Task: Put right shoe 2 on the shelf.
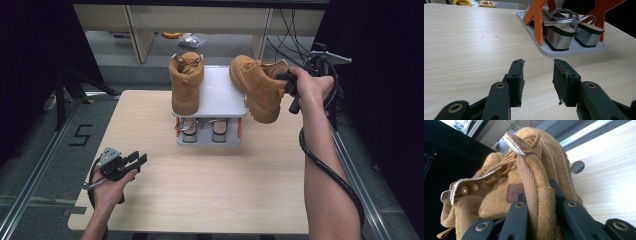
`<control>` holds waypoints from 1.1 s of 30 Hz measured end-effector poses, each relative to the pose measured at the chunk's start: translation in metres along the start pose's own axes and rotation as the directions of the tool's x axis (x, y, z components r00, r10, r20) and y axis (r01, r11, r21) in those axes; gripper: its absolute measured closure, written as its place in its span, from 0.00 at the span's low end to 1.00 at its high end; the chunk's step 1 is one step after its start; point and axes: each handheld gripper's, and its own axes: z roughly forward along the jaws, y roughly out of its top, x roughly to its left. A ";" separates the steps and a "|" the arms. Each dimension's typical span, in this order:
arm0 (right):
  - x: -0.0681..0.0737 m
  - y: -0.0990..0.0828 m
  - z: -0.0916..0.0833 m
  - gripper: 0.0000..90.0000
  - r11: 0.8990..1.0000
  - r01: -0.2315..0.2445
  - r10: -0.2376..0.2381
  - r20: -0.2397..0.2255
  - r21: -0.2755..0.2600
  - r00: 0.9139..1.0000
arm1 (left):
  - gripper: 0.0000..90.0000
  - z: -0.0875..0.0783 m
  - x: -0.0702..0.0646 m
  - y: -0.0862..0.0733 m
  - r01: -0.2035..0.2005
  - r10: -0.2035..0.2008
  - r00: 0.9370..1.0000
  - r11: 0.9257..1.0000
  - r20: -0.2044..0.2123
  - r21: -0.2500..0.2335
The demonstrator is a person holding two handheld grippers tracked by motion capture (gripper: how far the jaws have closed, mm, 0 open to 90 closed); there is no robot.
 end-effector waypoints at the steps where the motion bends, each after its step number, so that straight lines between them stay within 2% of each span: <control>1: 0.000 0.000 0.000 0.90 1.000 0.000 0.000 0.000 0.000 1.000 | 0.66 0.000 0.000 0.000 0.000 0.000 1.000 1.000 0.000 0.000; 4: 0.004 0.000 0.004 0.90 1.000 0.012 -0.012 -0.001 -0.007 1.000 | 0.66 0.000 0.001 -0.001 0.001 -0.001 1.000 1.000 0.000 0.000; 6: 0.006 0.000 0.006 0.90 1.000 0.000 0.000 -0.011 0.000 1.000 | 0.66 0.000 0.001 -0.001 0.001 -0.001 1.000 1.000 -0.002 0.001; 10: 0.010 -0.001 0.009 0.90 1.000 0.020 -0.020 -0.008 -0.009 1.000 | 0.67 -0.001 0.001 -0.001 0.002 -0.002 1.000 1.000 -0.003 0.000; 12: 0.013 -0.001 0.009 0.90 1.000 0.007 -0.006 -0.015 0.010 1.000 | 0.67 -0.001 0.001 -0.001 0.002 -0.002 1.000 1.000 -0.002 0.000; 21: 0.023 -0.003 0.017 0.90 1.000 0.015 -0.014 -0.026 0.003 1.000 | 0.67 -0.001 0.001 -0.001 0.004 -0.004 1.000 1.000 0.000 0.001; 27: 0.029 -0.004 0.022 0.90 1.000 0.011 -0.011 -0.022 0.010 1.000 | 0.67 -0.001 0.002 -0.001 0.002 -0.002 1.000 1.000 0.000 0.001; 33: 0.033 -0.005 0.027 0.89 1.000 0.029 -0.029 -0.020 0.005 0.999 | 0.67 -0.001 0.002 -0.002 0.003 -0.003 1.000 1.000 0.002 0.001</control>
